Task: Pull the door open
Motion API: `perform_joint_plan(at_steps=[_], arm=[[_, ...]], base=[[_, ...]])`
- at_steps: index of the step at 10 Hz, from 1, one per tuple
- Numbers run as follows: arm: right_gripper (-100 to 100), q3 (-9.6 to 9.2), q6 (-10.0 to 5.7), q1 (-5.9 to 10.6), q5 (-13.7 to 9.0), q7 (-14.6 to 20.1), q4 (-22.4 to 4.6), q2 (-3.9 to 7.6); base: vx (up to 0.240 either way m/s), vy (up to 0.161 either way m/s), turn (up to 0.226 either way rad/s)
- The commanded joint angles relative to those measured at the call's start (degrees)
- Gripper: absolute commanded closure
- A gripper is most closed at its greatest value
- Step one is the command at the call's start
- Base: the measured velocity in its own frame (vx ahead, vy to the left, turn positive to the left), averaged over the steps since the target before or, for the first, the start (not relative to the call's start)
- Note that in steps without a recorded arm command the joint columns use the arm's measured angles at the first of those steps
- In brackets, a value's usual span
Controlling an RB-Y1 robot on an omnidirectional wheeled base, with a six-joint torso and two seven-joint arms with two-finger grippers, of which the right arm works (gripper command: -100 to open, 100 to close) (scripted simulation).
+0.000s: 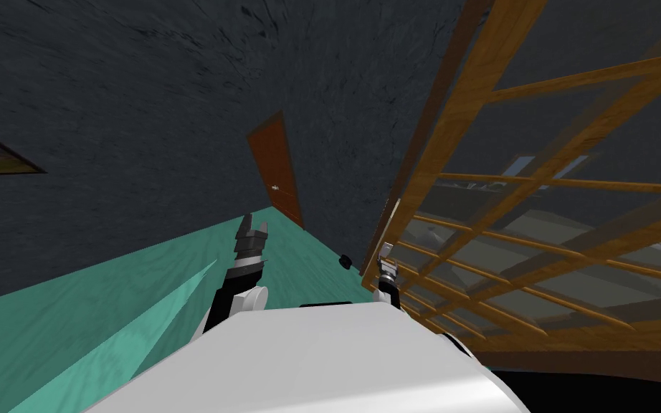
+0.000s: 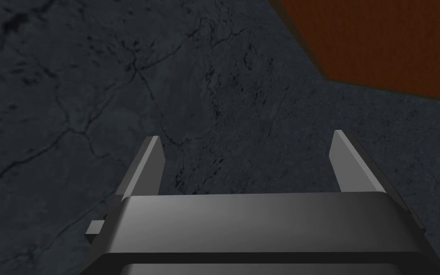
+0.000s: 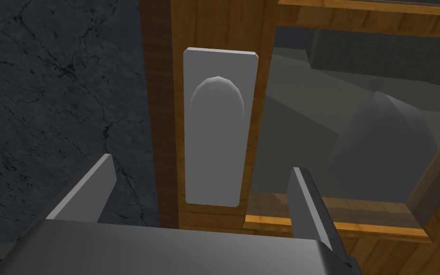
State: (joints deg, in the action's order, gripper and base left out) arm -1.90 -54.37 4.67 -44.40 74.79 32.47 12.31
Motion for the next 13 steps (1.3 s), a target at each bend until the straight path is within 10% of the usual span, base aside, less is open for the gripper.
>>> perform_joint_plan(at_steps=[1,2,11,12,13], arm=[[-100,0.2,1.13,-1.17,-0.19,-0.64,2.25,0.24],[-100,-0.17,1.01,-2.33,-0.17,2.05,1.86,2.38],[-100,-0.72,1.37,-5.39,-0.29,6.86,2.52,6.74],[100,-0.72,1.37,-5.39,-0.29,6.86,2.52,6.74],[100,-0.72,1.37,-5.39,-0.29,6.86,2.52,6.74]], base=[[0.053,0.02,-0.005],[0.118,0.005,0.032],[0.111,-0.001,0.009],[-0.009,0.001,0.016],[-0.026,-0.011,-0.014]])
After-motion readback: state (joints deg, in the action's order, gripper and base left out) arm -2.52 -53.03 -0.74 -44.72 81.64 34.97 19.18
